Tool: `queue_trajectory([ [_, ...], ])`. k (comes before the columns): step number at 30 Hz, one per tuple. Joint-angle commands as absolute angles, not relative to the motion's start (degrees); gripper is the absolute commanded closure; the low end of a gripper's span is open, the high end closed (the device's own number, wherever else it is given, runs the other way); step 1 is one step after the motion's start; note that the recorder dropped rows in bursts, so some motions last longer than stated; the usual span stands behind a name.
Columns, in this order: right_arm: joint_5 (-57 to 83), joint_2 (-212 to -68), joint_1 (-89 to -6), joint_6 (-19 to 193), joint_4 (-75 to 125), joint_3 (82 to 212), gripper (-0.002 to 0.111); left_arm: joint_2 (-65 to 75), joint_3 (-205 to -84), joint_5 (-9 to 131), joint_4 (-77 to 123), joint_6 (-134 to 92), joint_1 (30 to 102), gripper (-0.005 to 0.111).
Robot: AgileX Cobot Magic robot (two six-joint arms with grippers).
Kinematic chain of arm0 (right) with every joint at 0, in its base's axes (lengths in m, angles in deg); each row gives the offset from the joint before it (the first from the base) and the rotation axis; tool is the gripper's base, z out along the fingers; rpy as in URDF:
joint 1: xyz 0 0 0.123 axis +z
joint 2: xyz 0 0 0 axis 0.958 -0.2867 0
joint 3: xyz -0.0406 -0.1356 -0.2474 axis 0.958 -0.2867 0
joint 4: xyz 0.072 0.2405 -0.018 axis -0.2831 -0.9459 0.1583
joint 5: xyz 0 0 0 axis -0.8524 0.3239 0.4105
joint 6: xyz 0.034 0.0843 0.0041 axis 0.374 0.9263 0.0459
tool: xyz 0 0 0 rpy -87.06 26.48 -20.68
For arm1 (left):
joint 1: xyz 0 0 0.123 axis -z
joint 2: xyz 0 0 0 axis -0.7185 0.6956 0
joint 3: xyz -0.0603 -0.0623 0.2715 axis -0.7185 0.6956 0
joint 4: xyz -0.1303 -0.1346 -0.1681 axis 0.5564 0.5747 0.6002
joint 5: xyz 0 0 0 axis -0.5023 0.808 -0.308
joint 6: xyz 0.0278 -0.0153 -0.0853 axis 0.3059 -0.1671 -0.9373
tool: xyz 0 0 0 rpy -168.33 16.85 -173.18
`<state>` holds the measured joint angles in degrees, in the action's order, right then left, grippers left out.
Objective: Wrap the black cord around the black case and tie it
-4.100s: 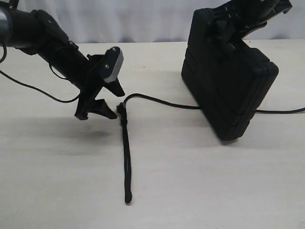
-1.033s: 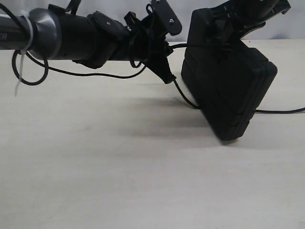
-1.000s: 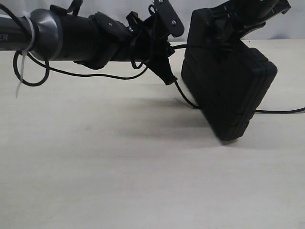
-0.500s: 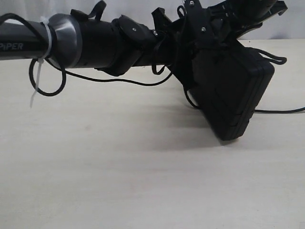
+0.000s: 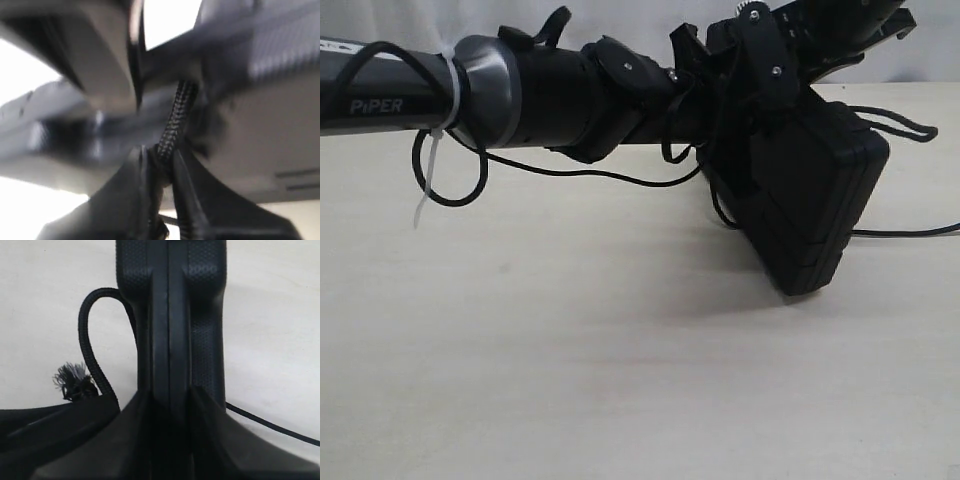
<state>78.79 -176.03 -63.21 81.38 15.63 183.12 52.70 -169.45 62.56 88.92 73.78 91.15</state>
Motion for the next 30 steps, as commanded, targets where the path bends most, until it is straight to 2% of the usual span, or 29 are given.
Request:
queue_trajectory([
  [1, 82.8, -177.2, -63.2, 81.1, 13.5, 181.6, 0.104, 52.8, -171.2, 64.2, 89.4, 73.8, 91.4, 0.107],
  [7, 82.8, -177.2, -63.2, 81.1, 13.5, 181.6, 0.104, 55.0, -171.2, 67.7, 89.4, 78.3, 91.5, 0.105],
  [9, 82.8, -177.2, -63.2, 81.1, 13.5, 181.6, 0.104, 55.0, -171.6, 67.6, 89.4, 78.3, 91.6, 0.093],
  [12, 82.8, -177.2, -63.2, 81.1, 13.5, 181.6, 0.104, 54.9, -172.5, 65.6, 89.4, 78.3, 91.6, 0.067],
  [17, 82.8, -177.2, -63.2, 81.1, 13.5, 181.6, 0.104, 54.8, -172.3, 65.3, 89.4, 77.7, 91.3, 0.046],
  [25, 82.8, -177.2, -63.2, 80.9, 13.6, 181.6, 0.104, 53.3, -166.9, 53.9, 89.4, 77.3, 91.2, 0.046],
  [30, 82.8, -177.2, -63.2, 80.9, 13.6, 181.6, 0.104, 51.0, -164.4, 54.3, 90.8, 78.1, 91.2, 0.046],
])
